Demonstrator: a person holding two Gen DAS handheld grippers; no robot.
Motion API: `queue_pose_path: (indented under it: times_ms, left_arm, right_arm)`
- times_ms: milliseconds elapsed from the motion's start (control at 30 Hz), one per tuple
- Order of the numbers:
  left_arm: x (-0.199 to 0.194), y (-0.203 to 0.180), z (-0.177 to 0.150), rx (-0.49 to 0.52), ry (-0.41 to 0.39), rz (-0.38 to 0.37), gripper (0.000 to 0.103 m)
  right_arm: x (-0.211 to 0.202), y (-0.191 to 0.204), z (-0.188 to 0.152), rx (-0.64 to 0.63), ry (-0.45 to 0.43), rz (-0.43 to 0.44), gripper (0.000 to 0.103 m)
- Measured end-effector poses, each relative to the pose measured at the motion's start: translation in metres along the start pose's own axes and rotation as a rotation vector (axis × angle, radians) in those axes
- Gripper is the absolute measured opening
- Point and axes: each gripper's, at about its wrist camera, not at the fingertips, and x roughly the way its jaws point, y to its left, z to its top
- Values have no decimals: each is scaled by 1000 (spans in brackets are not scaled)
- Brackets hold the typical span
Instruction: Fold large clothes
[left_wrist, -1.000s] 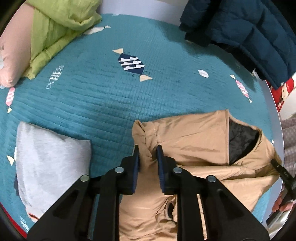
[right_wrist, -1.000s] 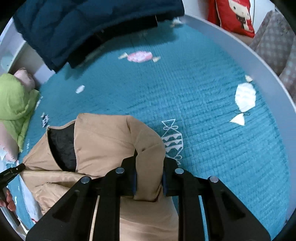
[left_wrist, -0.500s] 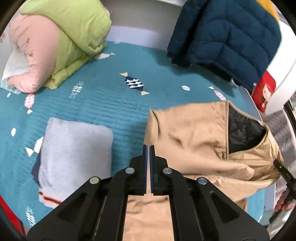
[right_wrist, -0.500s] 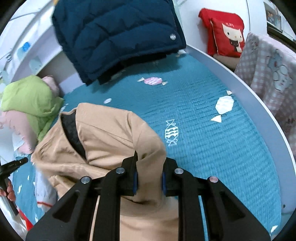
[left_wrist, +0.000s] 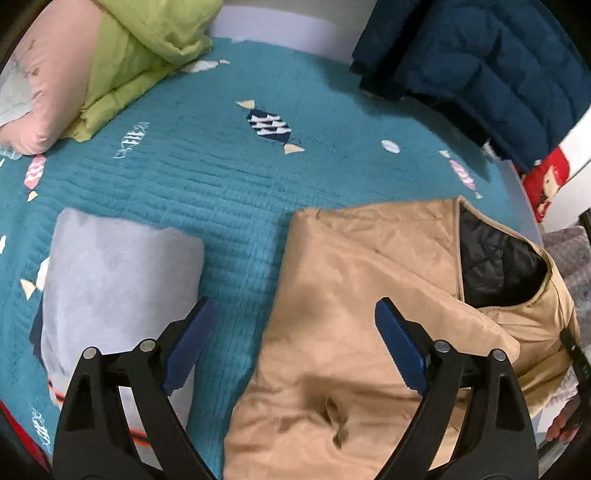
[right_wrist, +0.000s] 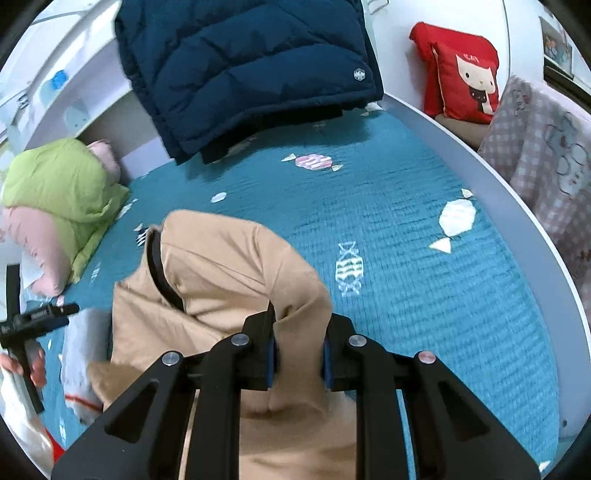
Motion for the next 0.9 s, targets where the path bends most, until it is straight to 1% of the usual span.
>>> queue_pose_path:
  times_ms: [33, 67, 133, 167, 200, 233, 267, 333, 400, 433, 500, 533, 567, 600, 633, 667, 700, 733, 767, 800, 833, 900]
  left_arm:
    - [11, -2, 8, -6, 15, 7, 88]
    - [21, -4, 16, -12, 28, 11, 88]
    - [40, -7, 30, -20, 55, 23, 88]
    - [52, -9, 37, -20, 68, 34, 88]
    - [60, -11, 43, -18, 76, 41, 89]
    - [76, -15, 51, -6, 97, 56, 89]
    - [86, -16, 55, 1, 113, 69, 89]
    - [111, -18, 65, 12, 148, 97, 89]
    - [134, -19, 71, 10, 196, 108, 89]
    - [146, -19, 71, 6, 240, 86, 88]
    - [167, -19, 66, -7, 336, 6, 88]
    - [177, -18, 63, -16, 374, -7, 89]
    - [185, -16, 60, -30, 397, -2, 89]
    - [190, -12, 58, -47, 402, -5, 88]
    - [190, -8, 56, -64, 368, -14, 88]
    - [187, -7, 55, -65, 346, -15, 76]
    - [183, -7, 55, -54, 332, 6, 66]
    - [178, -6, 54, -34, 324, 21, 49]
    - [173, -4, 54, -36, 321, -11, 20]
    - [169, -1, 53, -59, 333, -65, 17]
    - [163, 3, 54, -94, 326, -81, 16]
    - [150, 5, 54, -98, 300, -83, 16]
  right_arm:
    - [12, 0, 9, 9, 12, -4, 18]
    - [29, -2, 20, 27, 35, -10, 21]
    - [62, -9, 36, 72, 100, -51, 40]
    - [78, -13, 44, 89, 118, -71, 44]
    - [89, -15, 50, 90, 126, -85, 56]
    - [100, -18, 57, 85, 142, -107, 64]
    - [108, -21, 58, 87, 150, -123, 76]
    - [124, -30, 62, 96, 171, -143, 80]
    - [146, -39, 62, 90, 233, -171, 82]
    - [156, -44, 60, 86, 265, -195, 82]
    - [177, -52, 56, 78, 319, -216, 82]
    - [191, -56, 52, 75, 360, -211, 82]
    - [200, -59, 50, 76, 388, -217, 82]
    - [209, -62, 47, 78, 414, -230, 82]
    - [219, -66, 42, 84, 447, -237, 79]
    - [222, -67, 39, 92, 458, -228, 70]
    - [225, -69, 35, 115, 470, -197, 44]
    - [224, -69, 33, 137, 465, -175, 39]
    - [220, -68, 34, 137, 447, -177, 31]
    - [217, -66, 34, 132, 441, -165, 19]
    - [213, -65, 35, 131, 433, -160, 18]
    - [199, -61, 37, 126, 399, -161, 17]
